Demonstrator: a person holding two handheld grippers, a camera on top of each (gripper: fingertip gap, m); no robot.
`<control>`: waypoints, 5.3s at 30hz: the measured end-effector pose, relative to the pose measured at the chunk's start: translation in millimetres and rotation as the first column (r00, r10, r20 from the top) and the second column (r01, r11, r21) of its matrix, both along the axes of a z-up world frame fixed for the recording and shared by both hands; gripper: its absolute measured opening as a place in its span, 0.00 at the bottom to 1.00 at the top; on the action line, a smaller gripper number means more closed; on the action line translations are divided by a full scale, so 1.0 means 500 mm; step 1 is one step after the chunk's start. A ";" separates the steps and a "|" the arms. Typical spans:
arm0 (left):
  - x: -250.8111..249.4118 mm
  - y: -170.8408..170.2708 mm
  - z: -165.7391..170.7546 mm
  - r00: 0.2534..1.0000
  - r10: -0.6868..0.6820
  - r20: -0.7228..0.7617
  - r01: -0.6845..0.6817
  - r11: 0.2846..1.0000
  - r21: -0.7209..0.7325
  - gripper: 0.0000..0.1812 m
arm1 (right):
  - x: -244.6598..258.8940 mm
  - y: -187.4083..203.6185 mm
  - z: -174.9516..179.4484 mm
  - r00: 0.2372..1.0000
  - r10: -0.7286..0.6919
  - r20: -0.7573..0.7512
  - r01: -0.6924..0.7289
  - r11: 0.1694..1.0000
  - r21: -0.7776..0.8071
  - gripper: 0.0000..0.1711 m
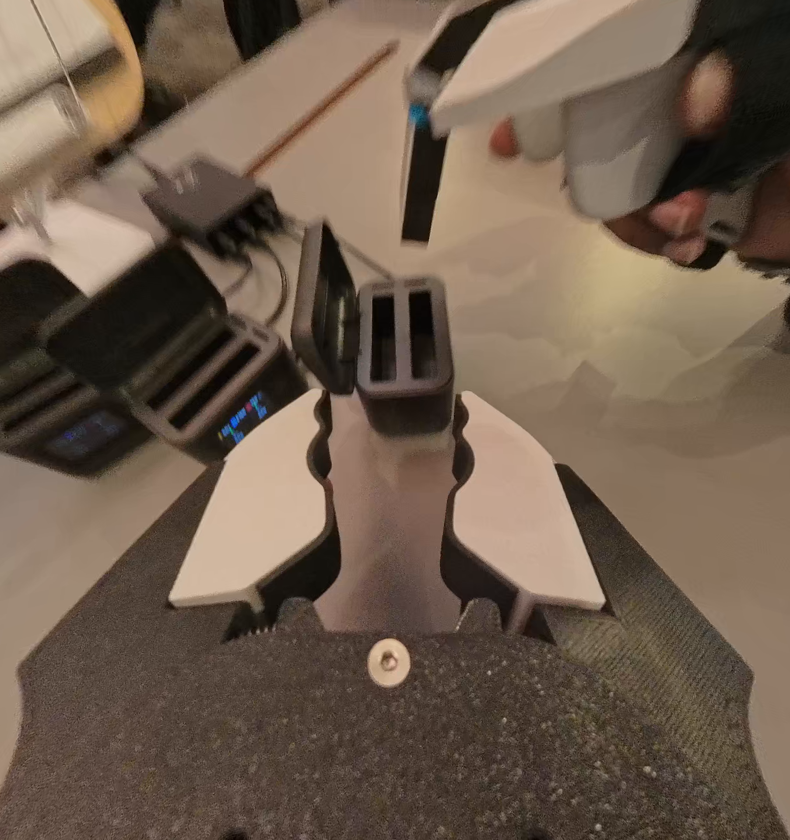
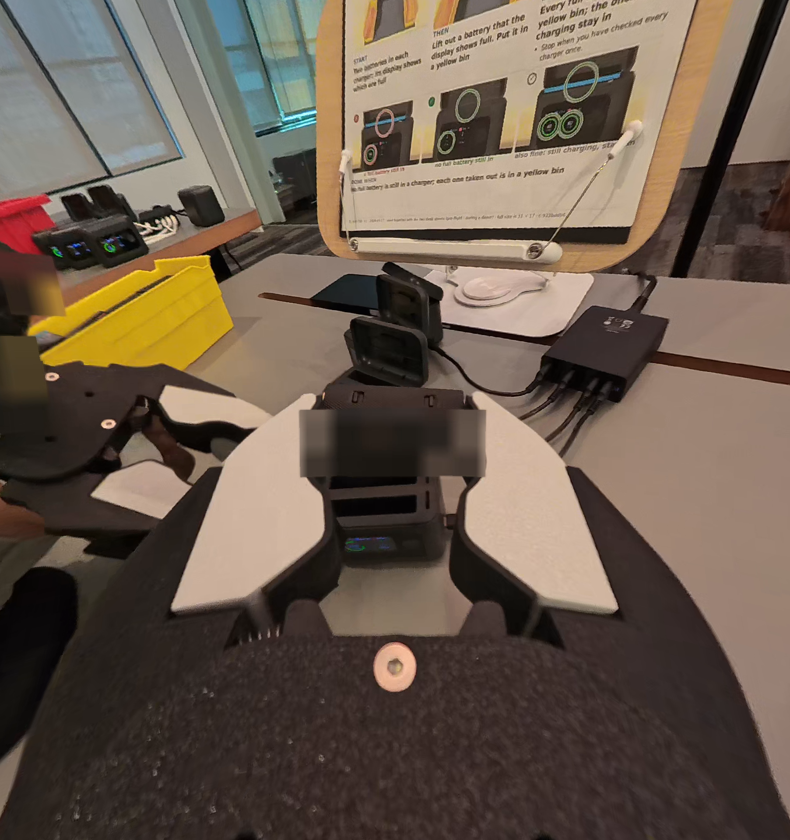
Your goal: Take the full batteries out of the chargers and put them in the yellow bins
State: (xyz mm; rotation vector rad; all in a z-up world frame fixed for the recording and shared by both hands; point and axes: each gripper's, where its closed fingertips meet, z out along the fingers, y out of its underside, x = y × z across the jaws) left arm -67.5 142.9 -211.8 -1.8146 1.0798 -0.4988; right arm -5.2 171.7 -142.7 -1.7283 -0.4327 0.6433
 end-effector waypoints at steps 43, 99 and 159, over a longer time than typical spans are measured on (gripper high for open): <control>0.038 -0.031 0.112 0.965 -0.123 0.231 0.046 0.948 0.314 0.18 | 0.192 -0.058 0.168 0.361 0.246 0.900 -0.481 0.876 -0.047 0.08; -0.044 0.066 0.044 0.973 0.188 0.137 -0.219 0.940 0.261 0.11 | 0.502 0.095 0.128 0.648 -0.036 0.761 0.005 0.999 0.043 0.40; -0.073 0.170 -0.097 0.927 0.355 -0.124 -0.361 0.932 -0.034 0.41 | 0.160 0.006 -0.076 0.966 -0.017 0.258 0.043 0.995 -0.093 0.52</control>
